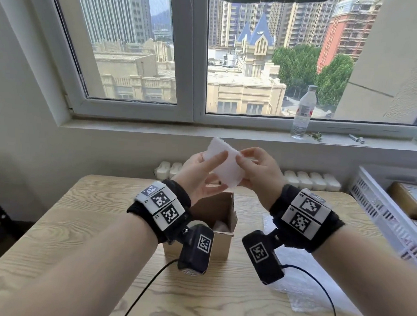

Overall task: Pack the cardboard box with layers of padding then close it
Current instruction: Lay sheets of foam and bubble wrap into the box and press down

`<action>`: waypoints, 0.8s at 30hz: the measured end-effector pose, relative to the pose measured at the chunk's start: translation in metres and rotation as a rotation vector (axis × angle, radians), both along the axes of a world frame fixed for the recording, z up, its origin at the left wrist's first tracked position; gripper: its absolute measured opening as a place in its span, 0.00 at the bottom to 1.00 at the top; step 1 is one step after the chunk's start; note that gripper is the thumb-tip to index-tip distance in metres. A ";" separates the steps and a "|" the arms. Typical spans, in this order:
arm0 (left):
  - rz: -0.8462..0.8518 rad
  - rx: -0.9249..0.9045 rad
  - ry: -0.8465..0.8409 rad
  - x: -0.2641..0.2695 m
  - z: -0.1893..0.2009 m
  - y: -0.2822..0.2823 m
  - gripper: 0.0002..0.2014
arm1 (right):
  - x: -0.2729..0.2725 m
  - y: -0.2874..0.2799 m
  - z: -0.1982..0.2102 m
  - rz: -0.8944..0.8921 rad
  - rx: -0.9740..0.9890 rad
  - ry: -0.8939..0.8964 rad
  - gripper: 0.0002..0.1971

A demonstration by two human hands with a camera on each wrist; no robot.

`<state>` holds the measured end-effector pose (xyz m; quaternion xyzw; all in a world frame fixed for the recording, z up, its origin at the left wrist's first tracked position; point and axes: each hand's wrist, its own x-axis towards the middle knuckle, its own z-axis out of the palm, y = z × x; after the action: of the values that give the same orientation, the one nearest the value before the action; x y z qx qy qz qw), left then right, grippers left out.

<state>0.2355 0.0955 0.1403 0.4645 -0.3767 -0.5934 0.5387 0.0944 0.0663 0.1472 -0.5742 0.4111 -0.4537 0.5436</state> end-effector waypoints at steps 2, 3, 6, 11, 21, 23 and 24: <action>0.032 0.011 0.006 0.008 -0.002 0.002 0.31 | 0.010 0.002 -0.002 0.014 0.065 -0.019 0.05; 0.051 0.003 0.010 0.012 -0.003 0.002 0.32 | 0.016 0.004 -0.004 0.017 0.090 -0.026 0.06; 0.150 -0.034 -0.008 0.027 -0.004 0.007 0.28 | 0.031 0.004 -0.014 -0.038 0.021 0.146 0.06; 0.177 -0.072 -0.398 0.058 -0.008 0.017 0.28 | 0.050 0.008 -0.017 0.141 0.185 0.070 0.23; 0.053 -0.126 -0.713 0.093 -0.043 0.019 0.35 | 0.076 0.026 -0.036 -0.129 -0.120 0.384 0.15; -0.011 -0.091 -0.812 0.100 -0.058 0.014 0.34 | 0.077 0.019 -0.038 -0.172 -0.148 0.480 0.18; -0.035 -0.077 -0.902 0.104 -0.066 0.010 0.31 | 0.077 0.015 -0.037 -0.184 -0.156 0.525 0.19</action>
<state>0.3394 0.1057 0.0747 0.6498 -0.6035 -0.3261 0.3273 0.1712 0.0814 0.1102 -0.6722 0.5522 -0.3671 0.3293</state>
